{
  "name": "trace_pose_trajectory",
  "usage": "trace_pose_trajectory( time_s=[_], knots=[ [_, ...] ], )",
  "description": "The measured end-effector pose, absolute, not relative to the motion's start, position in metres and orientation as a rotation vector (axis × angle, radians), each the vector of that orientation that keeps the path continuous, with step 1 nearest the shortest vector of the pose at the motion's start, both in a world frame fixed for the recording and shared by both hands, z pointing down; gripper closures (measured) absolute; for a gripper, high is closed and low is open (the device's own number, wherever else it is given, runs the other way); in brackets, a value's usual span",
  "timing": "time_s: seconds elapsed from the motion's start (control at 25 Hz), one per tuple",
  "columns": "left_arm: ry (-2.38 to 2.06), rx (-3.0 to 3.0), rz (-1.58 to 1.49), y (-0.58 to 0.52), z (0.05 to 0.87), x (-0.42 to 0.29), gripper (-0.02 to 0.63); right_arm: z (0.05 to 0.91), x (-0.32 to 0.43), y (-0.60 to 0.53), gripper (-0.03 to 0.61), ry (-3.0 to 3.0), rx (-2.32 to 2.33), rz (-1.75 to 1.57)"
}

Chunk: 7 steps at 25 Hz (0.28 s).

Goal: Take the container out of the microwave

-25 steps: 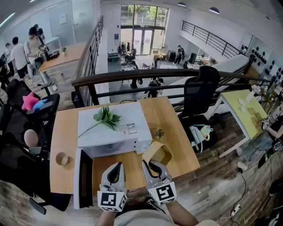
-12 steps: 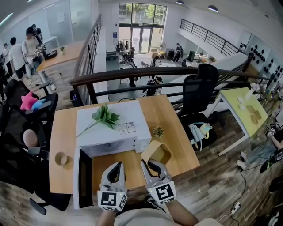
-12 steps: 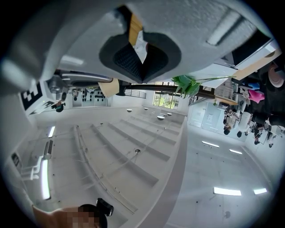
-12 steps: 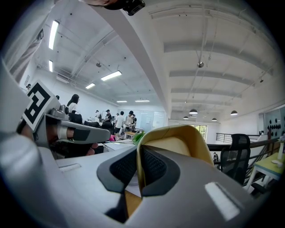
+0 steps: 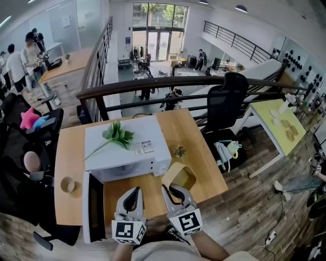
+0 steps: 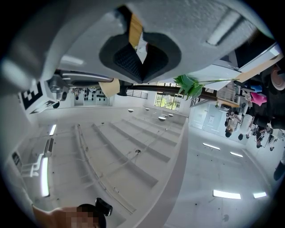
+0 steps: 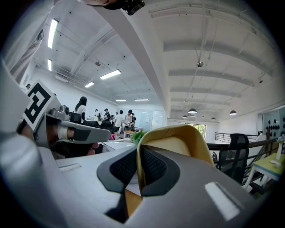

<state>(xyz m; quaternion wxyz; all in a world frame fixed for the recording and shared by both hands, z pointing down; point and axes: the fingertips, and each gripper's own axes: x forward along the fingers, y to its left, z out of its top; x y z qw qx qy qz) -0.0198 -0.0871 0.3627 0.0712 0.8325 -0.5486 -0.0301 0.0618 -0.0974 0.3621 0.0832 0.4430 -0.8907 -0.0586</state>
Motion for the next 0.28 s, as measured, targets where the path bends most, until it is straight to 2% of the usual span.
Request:
trace_pose_trajectory(
  time_s=[0.28],
  knots=[
    [-1.643, 2.502, -0.092, -0.0896, 0.364, -0.0205, 0.611, 0.3645, 0.0588, -0.0993, 0.554, -2.657, 1.318, -0.181]
  ],
)
